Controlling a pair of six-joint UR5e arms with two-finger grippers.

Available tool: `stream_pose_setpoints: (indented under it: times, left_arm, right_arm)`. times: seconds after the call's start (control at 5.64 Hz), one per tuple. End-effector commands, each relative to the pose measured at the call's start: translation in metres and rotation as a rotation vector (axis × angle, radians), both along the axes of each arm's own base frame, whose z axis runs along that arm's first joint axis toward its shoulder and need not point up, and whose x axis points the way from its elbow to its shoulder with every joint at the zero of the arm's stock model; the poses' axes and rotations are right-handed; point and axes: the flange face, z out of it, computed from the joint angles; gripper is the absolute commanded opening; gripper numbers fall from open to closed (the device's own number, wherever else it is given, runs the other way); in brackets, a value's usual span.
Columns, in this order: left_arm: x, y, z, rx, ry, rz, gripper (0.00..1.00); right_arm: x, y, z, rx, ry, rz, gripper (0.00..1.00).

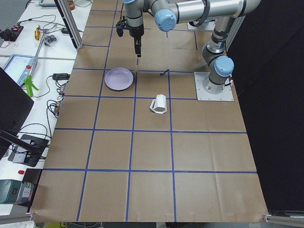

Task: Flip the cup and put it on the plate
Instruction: 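Move the left gripper away from the plate toward the white mug, then lower the left gripper onto the white faceted mug and grasp it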

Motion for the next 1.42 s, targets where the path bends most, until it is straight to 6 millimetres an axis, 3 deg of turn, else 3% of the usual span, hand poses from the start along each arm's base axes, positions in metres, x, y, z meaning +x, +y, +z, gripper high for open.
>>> stream_pose_setpoints:
  times: [0.0,0.18,0.35,0.53,0.71,1.06,1.24]
  left_arm:
    - [0.141,0.035,-0.005,0.011,0.036,-0.091,0.99]
    - [0.198,0.06,-0.012,0.017,0.062,-0.152,0.99]
    - [0.229,0.091,-0.016,0.031,0.097,-0.166,0.99]
    - [0.244,0.108,-0.028,0.039,0.118,-0.178,0.99]
    - [0.246,0.111,-0.034,0.045,0.141,-0.215,0.99]
    - [0.277,0.12,-0.092,0.011,0.407,-0.222,0.99]
    - [0.295,0.12,-0.135,0.0,0.56,-0.205,0.99]
  right_arm:
    - [0.0,0.0,0.0,0.0,0.0,0.0,1.0]
    - [0.0,0.0,0.0,0.0,0.0,0.0,1.0]
    - [0.0,0.0,0.0,0.0,0.0,0.0,1.0]
    - [0.0,0.0,0.0,0.0,0.0,0.0,1.0]
    - [0.0,0.0,0.0,0.0,0.0,0.0,1.0]
    - [0.0,0.0,0.0,0.0,0.0,0.0,1.0]
    - [0.0,0.0,0.0,0.0,0.0,0.0,1.0]
